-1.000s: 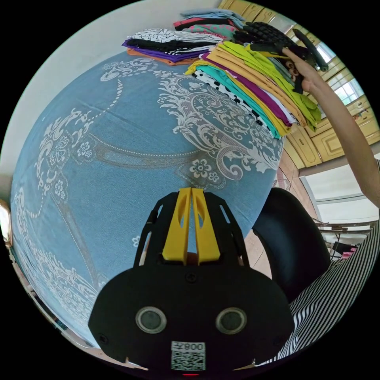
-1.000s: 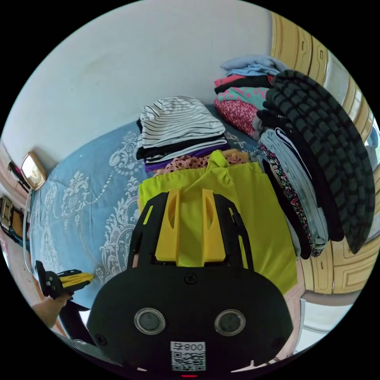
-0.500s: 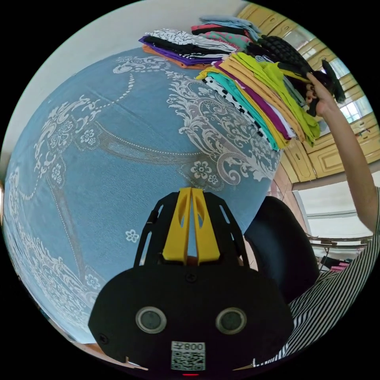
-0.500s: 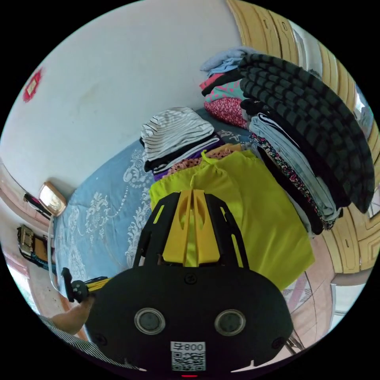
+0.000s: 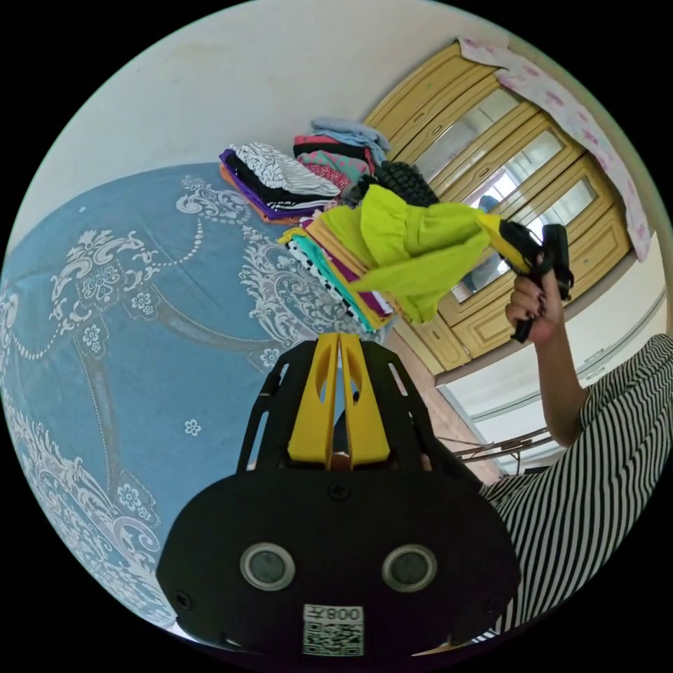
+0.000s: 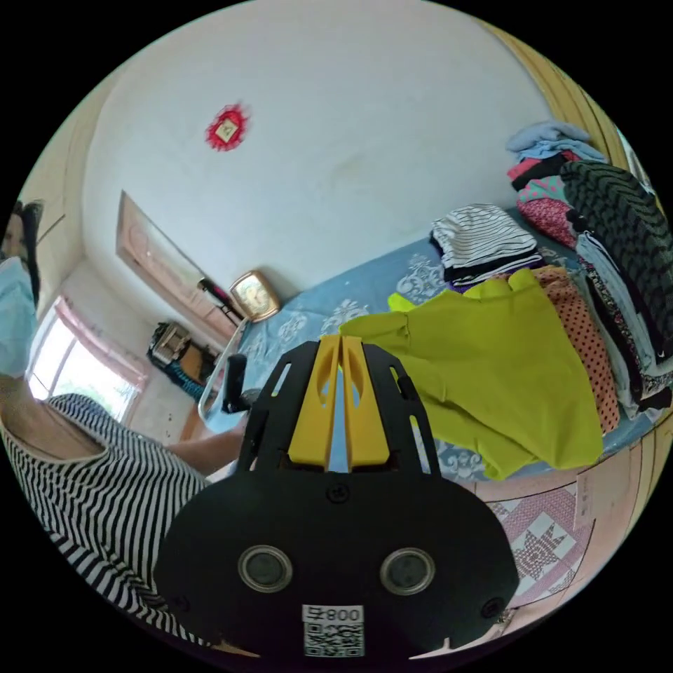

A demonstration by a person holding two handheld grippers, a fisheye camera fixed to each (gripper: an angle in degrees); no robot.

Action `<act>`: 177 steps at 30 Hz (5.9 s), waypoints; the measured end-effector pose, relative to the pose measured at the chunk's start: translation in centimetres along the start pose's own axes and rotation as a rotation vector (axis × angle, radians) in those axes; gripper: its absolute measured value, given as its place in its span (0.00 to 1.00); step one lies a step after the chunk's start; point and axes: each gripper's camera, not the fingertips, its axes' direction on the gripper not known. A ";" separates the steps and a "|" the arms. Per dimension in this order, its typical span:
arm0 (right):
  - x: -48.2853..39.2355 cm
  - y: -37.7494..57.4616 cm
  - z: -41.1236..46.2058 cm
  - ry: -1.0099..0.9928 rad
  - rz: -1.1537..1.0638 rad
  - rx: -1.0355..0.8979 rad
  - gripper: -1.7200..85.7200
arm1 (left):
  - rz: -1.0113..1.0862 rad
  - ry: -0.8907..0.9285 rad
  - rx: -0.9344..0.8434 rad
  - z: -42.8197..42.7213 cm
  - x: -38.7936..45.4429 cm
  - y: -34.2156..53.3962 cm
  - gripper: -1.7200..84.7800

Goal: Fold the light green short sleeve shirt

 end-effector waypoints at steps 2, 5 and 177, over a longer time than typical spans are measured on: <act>-0.6 1.5 -1.8 -0.074 0.008 0.003 0.02 | 0.000 0.026 0.019 -1.3 0.7 -0.3 0.04; -1.6 3.7 -4.7 -0.154 0.010 -0.010 0.02 | -0.007 0.053 0.041 -3.2 1.8 -1.0 0.05; -3.4 -24.9 68.2 0.484 0.159 -0.546 0.02 | -0.909 -0.365 0.507 -137.4 -23.1 -26.0 0.04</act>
